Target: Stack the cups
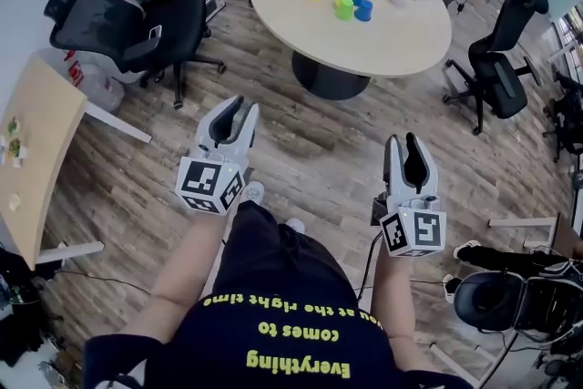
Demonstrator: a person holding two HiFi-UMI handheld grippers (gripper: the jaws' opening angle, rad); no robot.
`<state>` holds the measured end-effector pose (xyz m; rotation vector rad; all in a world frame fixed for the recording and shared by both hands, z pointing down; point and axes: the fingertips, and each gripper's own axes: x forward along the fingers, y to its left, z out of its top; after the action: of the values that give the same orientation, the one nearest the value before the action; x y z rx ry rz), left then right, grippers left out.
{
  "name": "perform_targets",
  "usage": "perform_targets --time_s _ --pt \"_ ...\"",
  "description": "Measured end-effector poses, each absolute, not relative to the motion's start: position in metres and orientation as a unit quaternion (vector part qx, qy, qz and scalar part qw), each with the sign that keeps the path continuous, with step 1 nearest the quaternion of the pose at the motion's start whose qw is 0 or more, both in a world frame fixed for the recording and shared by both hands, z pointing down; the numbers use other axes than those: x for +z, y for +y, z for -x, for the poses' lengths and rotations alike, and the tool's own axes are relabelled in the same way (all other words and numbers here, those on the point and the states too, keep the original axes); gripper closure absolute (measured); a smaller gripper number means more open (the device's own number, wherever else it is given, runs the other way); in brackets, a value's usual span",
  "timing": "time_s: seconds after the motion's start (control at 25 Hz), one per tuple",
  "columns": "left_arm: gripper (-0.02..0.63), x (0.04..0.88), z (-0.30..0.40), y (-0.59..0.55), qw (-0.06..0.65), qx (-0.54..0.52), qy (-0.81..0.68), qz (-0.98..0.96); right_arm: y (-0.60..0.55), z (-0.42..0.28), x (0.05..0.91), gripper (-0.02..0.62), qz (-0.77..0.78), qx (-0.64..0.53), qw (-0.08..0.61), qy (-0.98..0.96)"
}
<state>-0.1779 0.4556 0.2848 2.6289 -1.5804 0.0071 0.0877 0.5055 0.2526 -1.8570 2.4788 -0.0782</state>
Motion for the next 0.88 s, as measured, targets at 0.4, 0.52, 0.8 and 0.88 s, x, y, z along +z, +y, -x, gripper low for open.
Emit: perform_targets --time_s 0.4,0.52,0.8,0.88 --pt "0.324 0.275 0.177 0.435 0.052 -0.014 -0.512 -0.857 0.484 -0.089 0.258 0.261 0.613 -0.039 0.009 0.789" --pt "0.299 0.276 0.177 0.418 0.05 -0.007 -0.51 -0.859 0.469 -0.087 0.258 0.235 0.61 -0.043 0.011 0.791" --pt "0.247 0.281 0.175 0.35 0.044 0.012 -0.483 -0.874 0.407 -0.073 0.262 0.202 0.614 -0.041 0.0 0.788" --pt "0.244 0.281 0.174 0.326 0.044 0.013 -0.474 -0.879 0.382 -0.07 0.262 0.202 0.615 -0.043 -0.004 0.787"
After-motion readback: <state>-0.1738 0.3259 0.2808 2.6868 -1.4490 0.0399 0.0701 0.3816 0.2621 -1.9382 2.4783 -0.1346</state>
